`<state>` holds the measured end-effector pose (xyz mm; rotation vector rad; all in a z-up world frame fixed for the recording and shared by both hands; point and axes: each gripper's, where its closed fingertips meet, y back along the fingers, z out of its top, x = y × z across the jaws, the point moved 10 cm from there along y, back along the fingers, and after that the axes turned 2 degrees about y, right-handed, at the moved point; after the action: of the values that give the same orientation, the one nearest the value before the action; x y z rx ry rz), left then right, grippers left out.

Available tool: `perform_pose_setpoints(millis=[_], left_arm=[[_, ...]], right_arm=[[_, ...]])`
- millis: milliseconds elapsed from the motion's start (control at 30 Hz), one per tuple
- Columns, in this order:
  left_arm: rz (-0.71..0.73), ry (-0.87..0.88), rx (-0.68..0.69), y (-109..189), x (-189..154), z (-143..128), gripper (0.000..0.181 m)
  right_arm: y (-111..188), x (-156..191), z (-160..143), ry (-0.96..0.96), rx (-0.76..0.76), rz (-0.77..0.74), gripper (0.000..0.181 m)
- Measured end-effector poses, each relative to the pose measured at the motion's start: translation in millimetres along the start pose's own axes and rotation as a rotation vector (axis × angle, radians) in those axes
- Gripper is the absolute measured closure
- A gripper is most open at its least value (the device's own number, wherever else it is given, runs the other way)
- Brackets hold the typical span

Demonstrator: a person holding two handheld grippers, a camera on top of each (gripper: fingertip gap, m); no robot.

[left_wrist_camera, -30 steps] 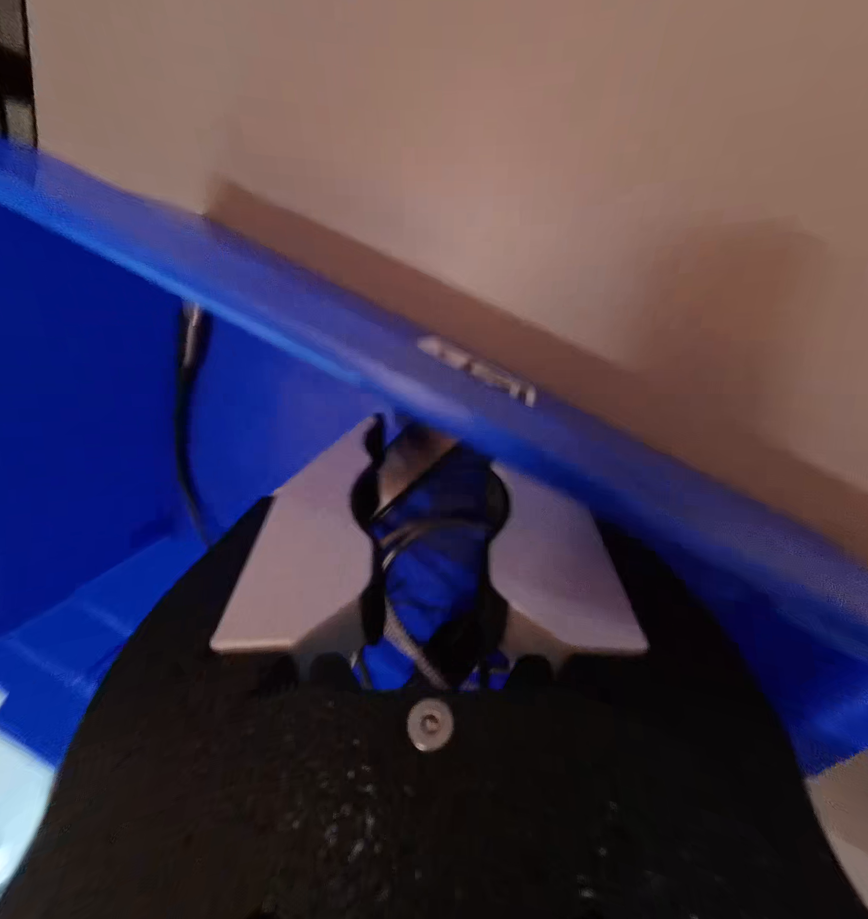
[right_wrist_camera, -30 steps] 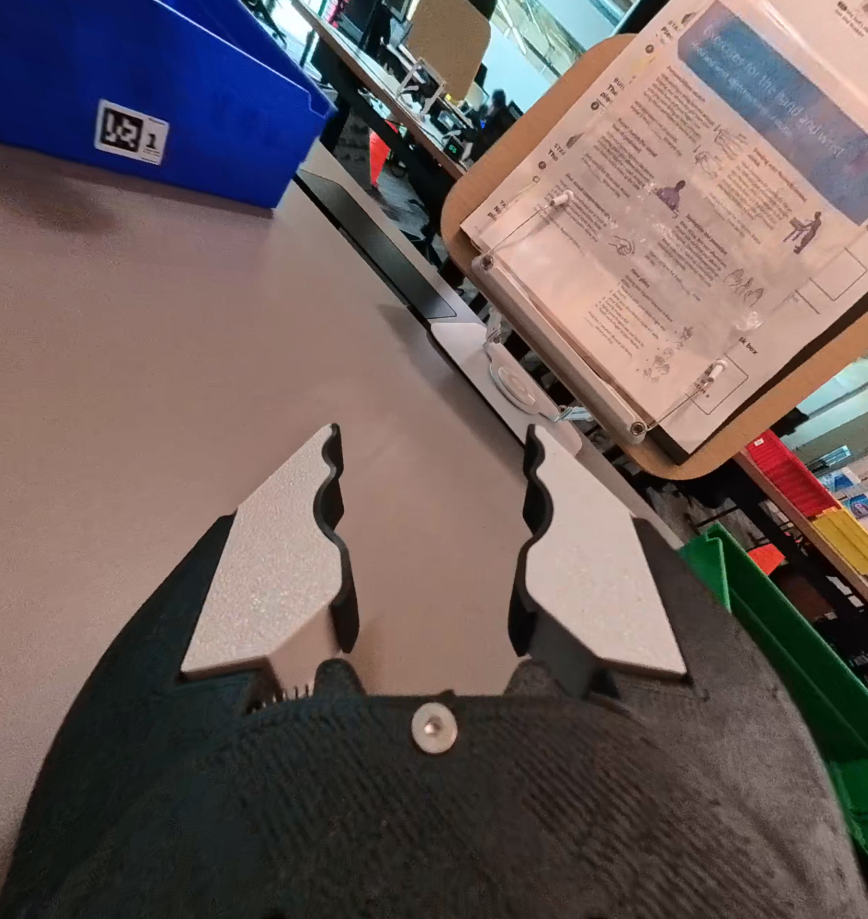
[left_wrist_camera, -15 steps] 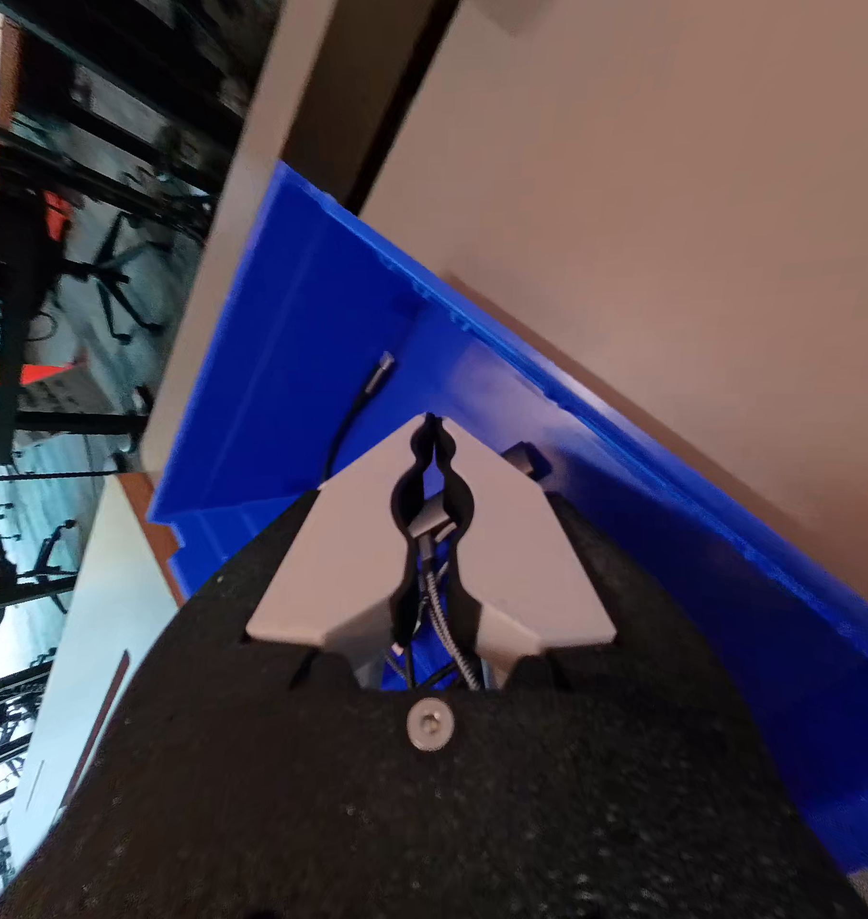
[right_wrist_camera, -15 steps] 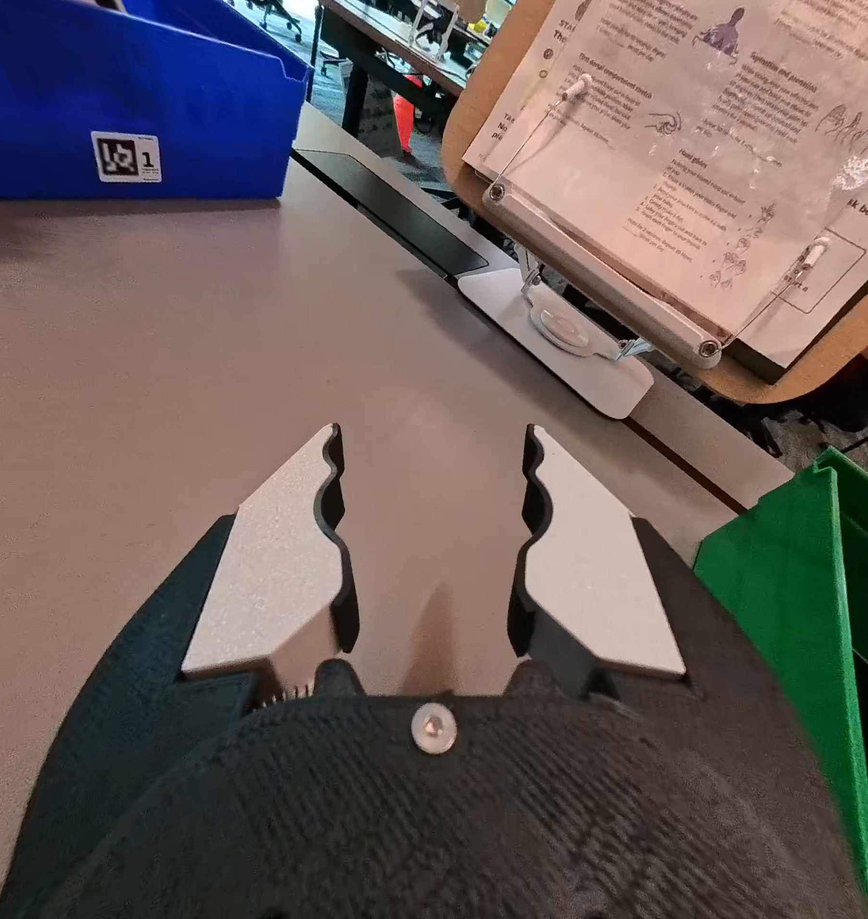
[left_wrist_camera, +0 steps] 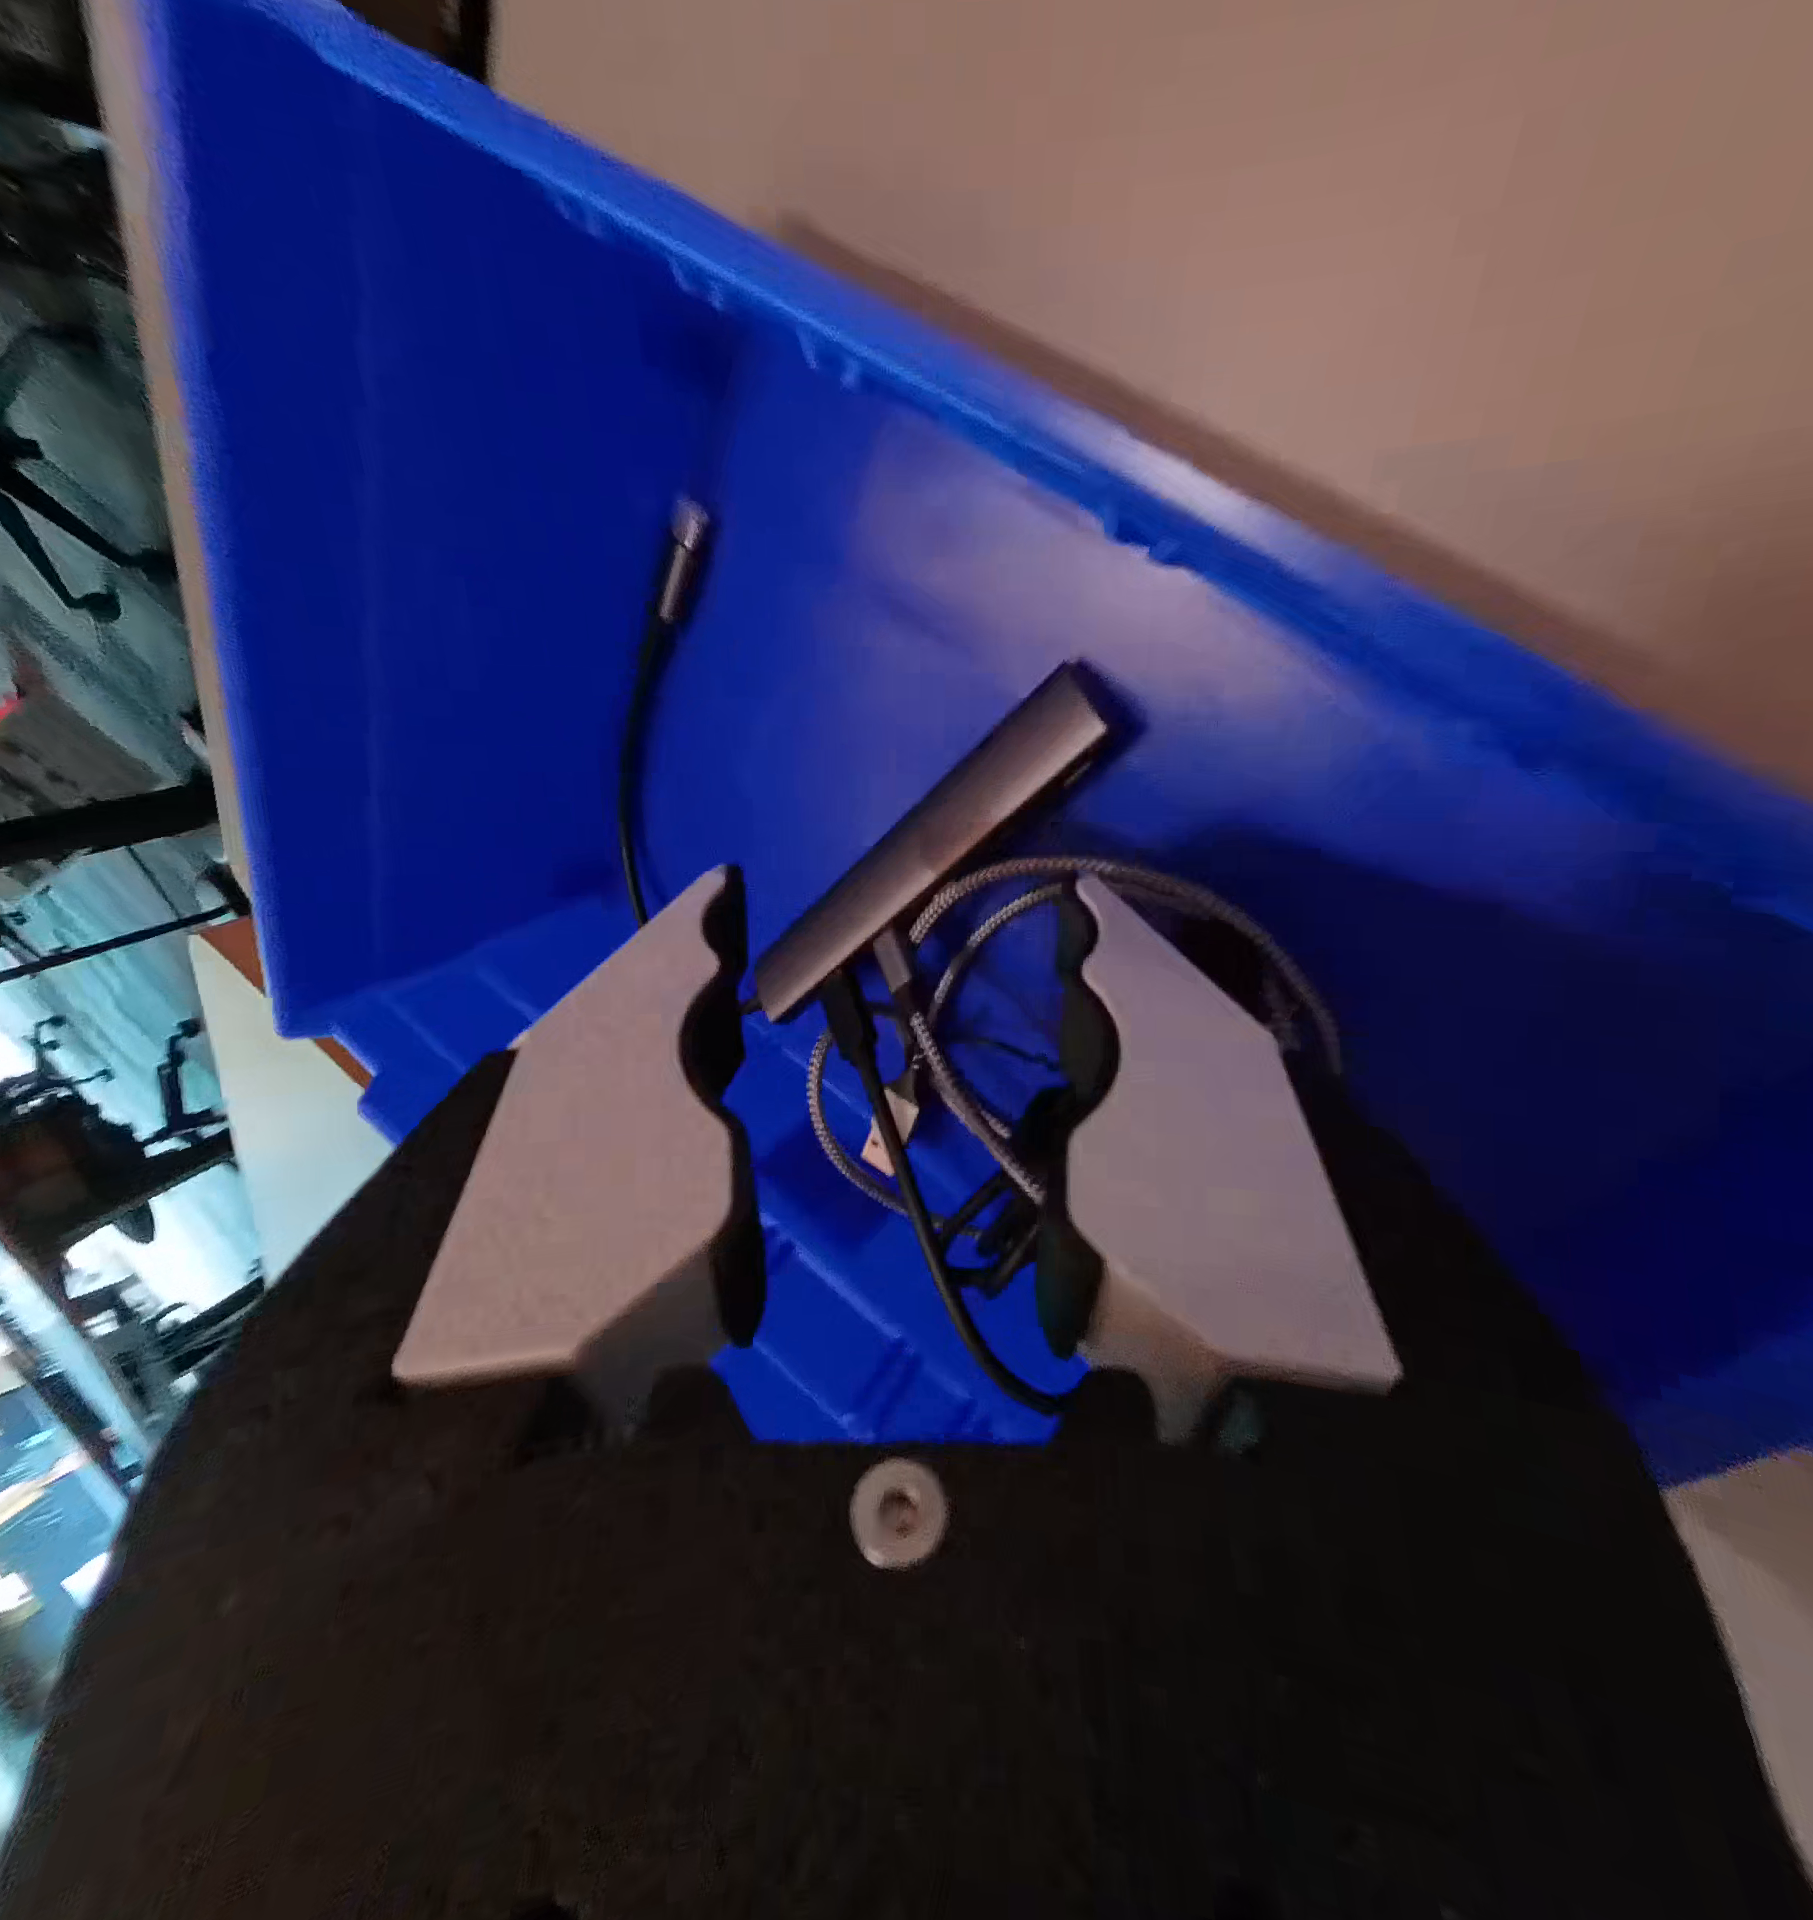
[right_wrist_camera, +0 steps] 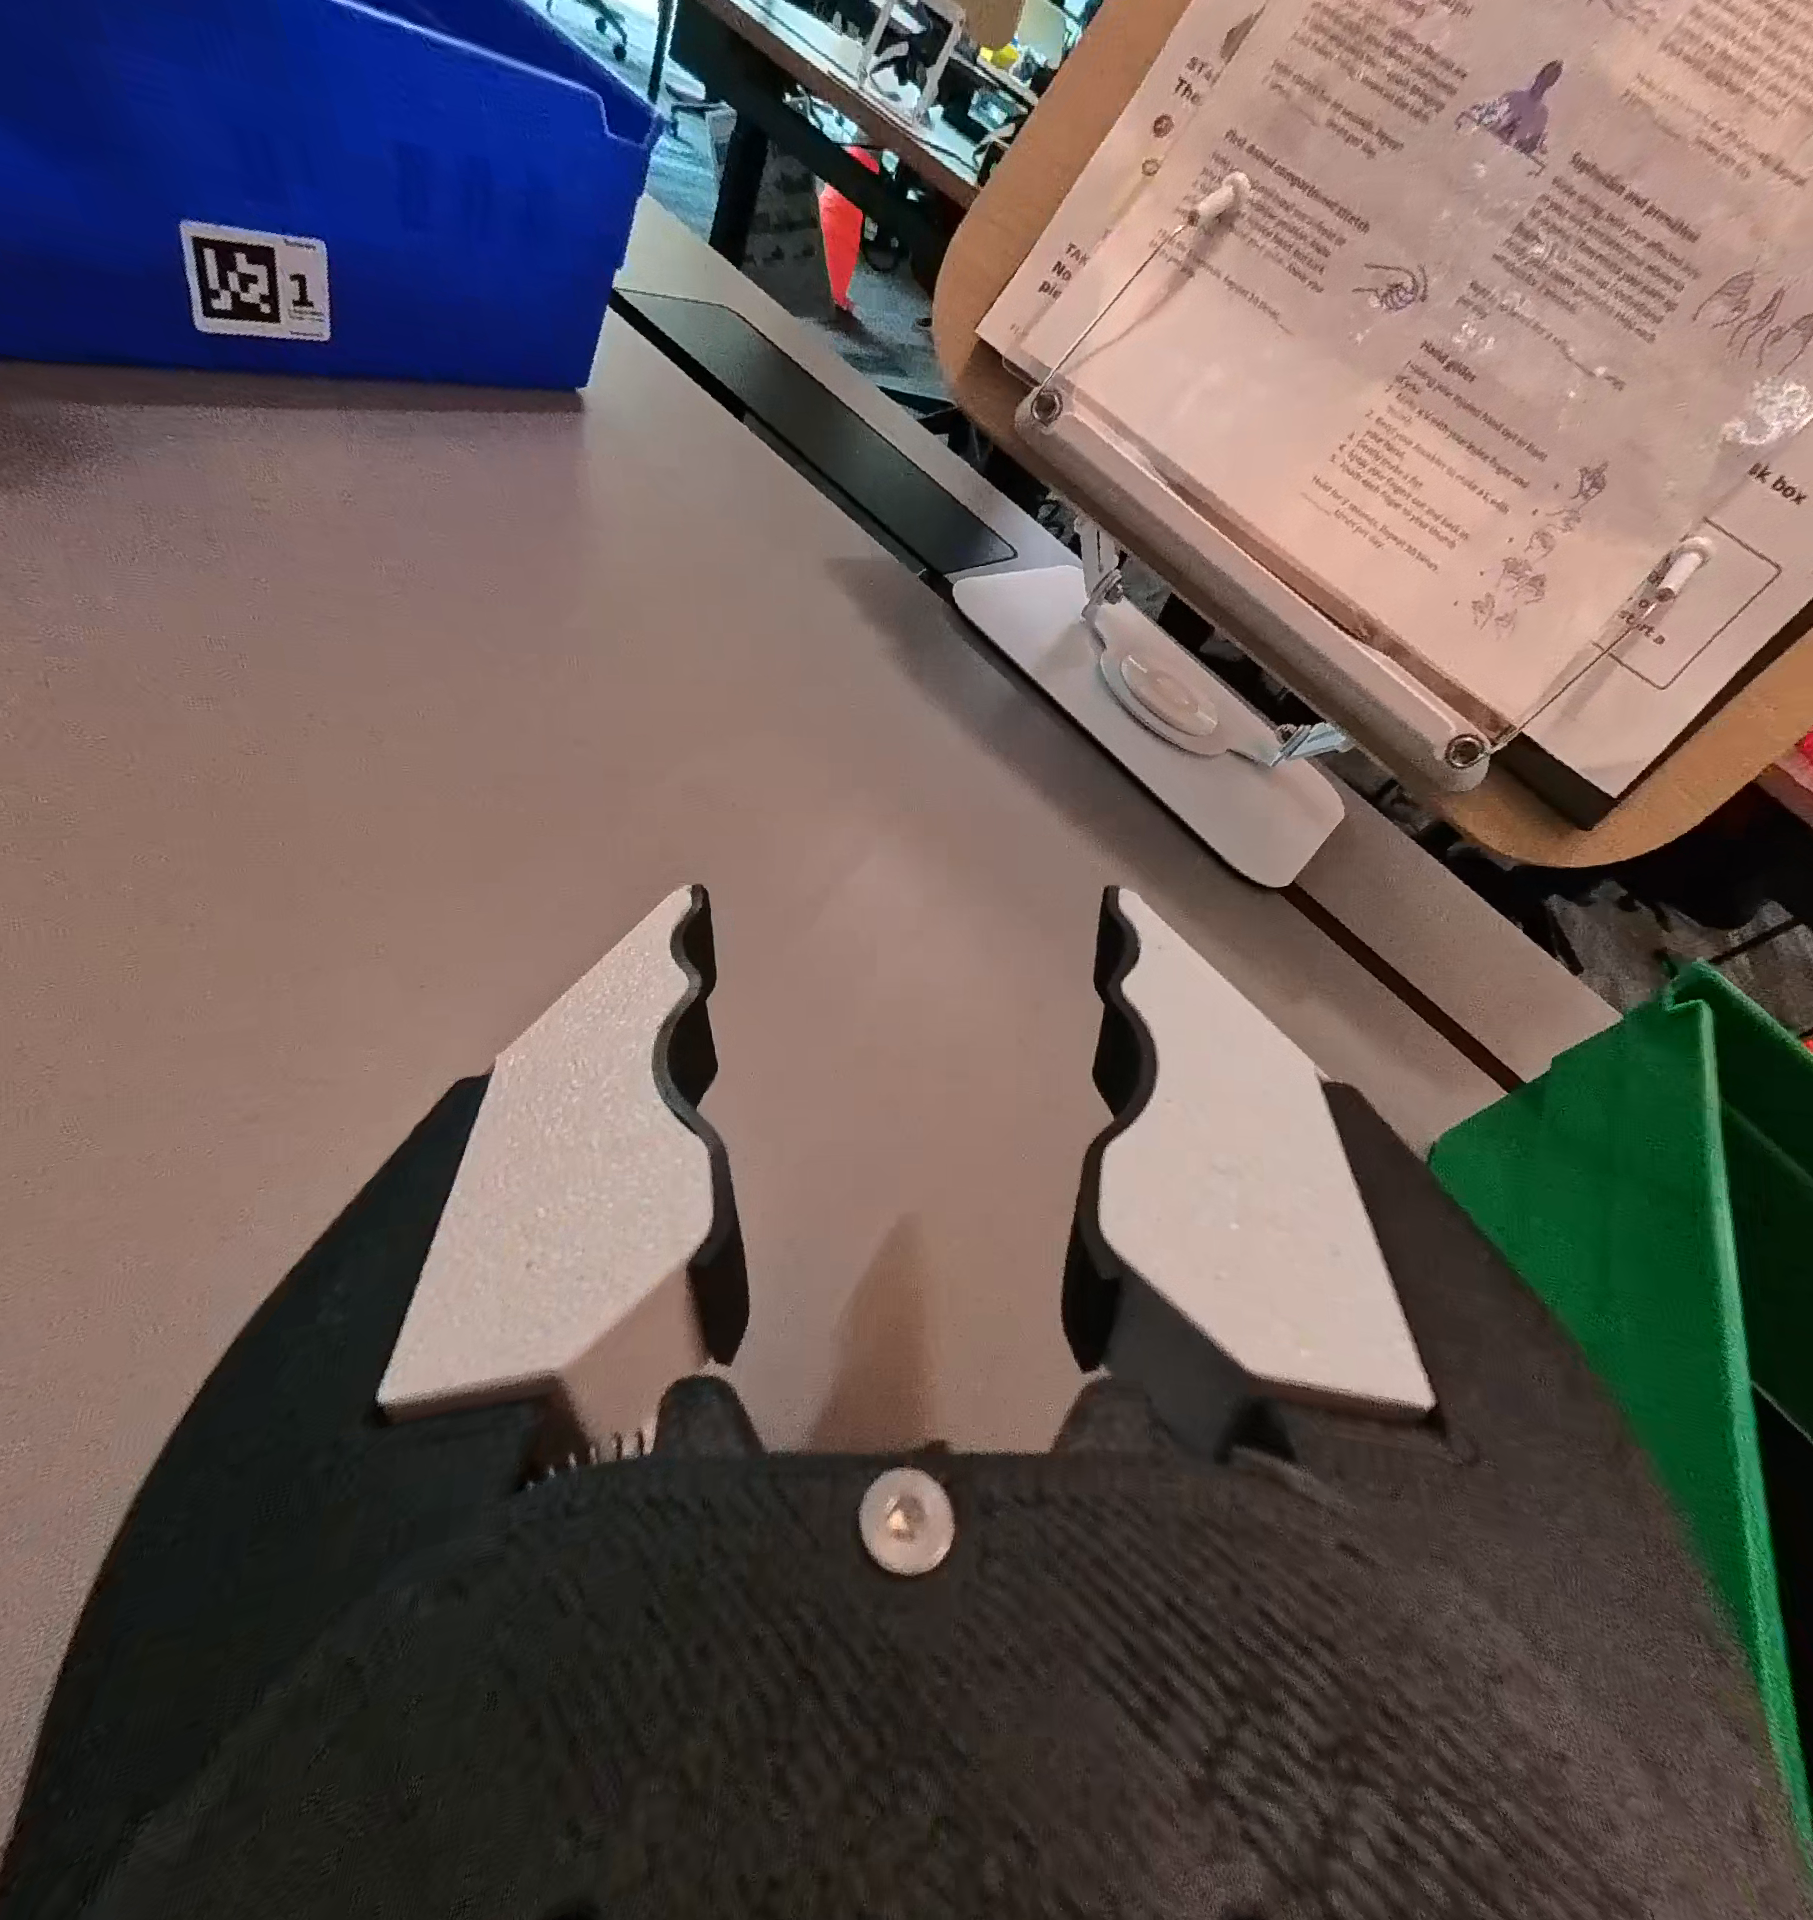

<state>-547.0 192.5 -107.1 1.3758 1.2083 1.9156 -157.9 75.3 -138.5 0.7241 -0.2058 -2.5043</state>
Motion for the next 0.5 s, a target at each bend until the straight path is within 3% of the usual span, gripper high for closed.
perform_pose_setpoints(millis=[200, 300, 367, 433, 500], left_arm=[[-0.032, -0.126, 0.216, -33.1, 16.4, 3.3, 0.128], [-0.068, -0.182, 0.29, -48.2, 17.1, -0.8, 0.121], [-0.072, -0.176, 0.286, -56.3, 16.5, -2.5, 0.131], [-0.068, -0.146, 0.284, -61.2, 15.3, -5.3, 0.156], [-0.041, -0.143, 0.273, -60.1, 15.1, -6.7, 0.16]], right_arm=[[-2.2, 0.7, -2.6, 0.024, 0.024, -0.001, 0.107], [-4.4, 0.4, -5.9, 0.026, 0.042, 0.004, 0.107], [-5.8, 0.4, -8.0, 0.027, 0.054, 0.008, 0.107], [-6.1, 0.3, -8.5, 0.03, 0.059, 0.008, 0.107], [-5.8, 0.4, -8.0, 0.036, 0.056, 0.006, 0.107]])
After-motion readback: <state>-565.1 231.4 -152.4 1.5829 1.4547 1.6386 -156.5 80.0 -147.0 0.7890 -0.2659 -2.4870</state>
